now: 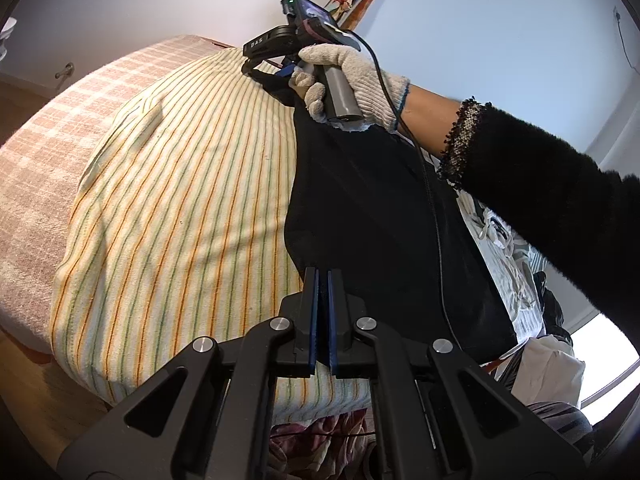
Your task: Fold small clothes
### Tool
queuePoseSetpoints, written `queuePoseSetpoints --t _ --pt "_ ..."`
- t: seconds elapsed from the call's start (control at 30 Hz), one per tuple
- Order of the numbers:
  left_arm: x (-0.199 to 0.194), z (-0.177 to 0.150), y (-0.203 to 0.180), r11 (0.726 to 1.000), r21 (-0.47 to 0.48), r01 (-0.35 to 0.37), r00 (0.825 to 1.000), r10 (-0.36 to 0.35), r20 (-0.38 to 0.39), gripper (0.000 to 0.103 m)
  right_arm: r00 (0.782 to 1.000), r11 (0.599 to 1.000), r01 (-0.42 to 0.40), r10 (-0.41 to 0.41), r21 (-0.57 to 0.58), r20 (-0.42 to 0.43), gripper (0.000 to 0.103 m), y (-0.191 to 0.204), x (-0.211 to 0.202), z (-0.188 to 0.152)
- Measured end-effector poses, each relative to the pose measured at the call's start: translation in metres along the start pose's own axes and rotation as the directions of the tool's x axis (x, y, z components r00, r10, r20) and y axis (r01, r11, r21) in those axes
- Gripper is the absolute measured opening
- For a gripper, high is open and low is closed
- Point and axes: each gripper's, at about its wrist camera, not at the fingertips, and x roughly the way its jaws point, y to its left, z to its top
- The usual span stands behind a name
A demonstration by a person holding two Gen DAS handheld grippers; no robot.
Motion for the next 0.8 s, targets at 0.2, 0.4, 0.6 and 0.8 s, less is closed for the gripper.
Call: queuePoseSetpoints --t 0.2,0.4,0.6,0.8 --pt "0.002 -0.002 -0.003 1.000 0.012 -0.028 1.000 0.028 0.005 0.002 1.000 1.000 0.005 -0.005 -0.028 0.002 0.034 -0.001 0.005 -0.001" --pt "-0.004 -0.007 -0.002 0.993 0.018 -0.114 0.993 0.114 0.022 0.002 1.000 0.999 0.006 -0.006 -0.032 0.010 0.006 -0.002 0.003 0.001" --pt "0.006 -0.014 0.001 0.982 0.055 -0.179 0.984 0.180 -0.012 0.023 0.999 1.000 -0.010 0.011 -0.007 0.042 0.003 -0.009 -0.006 0.003" --pt "0.016 -0.019 0.009 0.990 0.040 -0.133 0.990 0.135 -0.039 0.002 0.996 0.999 -0.039 0.038 0.012 0.079 0.002 -0.026 -0.022 0.002"
